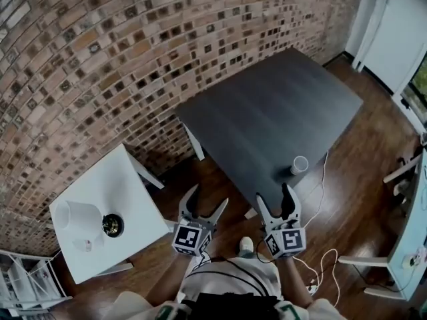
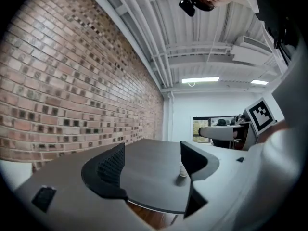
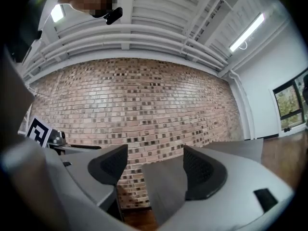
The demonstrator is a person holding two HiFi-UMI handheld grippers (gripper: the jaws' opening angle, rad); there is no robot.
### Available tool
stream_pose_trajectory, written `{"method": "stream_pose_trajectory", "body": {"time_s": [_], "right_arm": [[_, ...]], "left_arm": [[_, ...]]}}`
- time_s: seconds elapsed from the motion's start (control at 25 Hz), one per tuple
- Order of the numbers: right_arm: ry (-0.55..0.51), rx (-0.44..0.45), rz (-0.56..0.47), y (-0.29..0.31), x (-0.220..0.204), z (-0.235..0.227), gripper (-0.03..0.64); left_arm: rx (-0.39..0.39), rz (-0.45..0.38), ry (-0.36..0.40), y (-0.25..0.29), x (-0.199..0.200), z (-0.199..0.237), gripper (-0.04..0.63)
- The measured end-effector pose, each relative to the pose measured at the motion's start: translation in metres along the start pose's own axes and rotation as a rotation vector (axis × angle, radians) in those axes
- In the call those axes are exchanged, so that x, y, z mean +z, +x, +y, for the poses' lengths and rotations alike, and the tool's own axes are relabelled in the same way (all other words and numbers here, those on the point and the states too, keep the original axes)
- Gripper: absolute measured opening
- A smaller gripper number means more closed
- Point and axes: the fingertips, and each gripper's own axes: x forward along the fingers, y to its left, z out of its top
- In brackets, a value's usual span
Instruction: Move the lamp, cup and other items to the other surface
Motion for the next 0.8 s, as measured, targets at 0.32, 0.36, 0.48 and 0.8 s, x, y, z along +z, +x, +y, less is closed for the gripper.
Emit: {"method": "stream_pose_trajectory", "body": {"time_s": [0.32, 0.36, 0.48, 0.8], "right_arm": [[0.017, -0.235, 0.031, -0.062, -0.019, -0.099, 0.371], [0.019, -0.260, 0.036, -0.070, -0.022, -0.110, 0.371], [0.033, -0.328, 0.052, -0.093, -0.031, -0.143, 0.371], [0.074, -0.391, 0.133, -0.115, -0.060, -0.204, 0.371]], "left_arm": [[-0.325, 0.193, 0.039, 0.096, -0.080, -0.111, 0.365], [-0.370, 0.228, 0.047, 0.108, -0.094, -0.126, 0.374], [-0.462, 0.334, 0.048, 0.149, -0.138, -0.167, 0.475], [-0.494, 0.455, 0.056, 0.266, -0.227, -0.234, 0.555]]}}
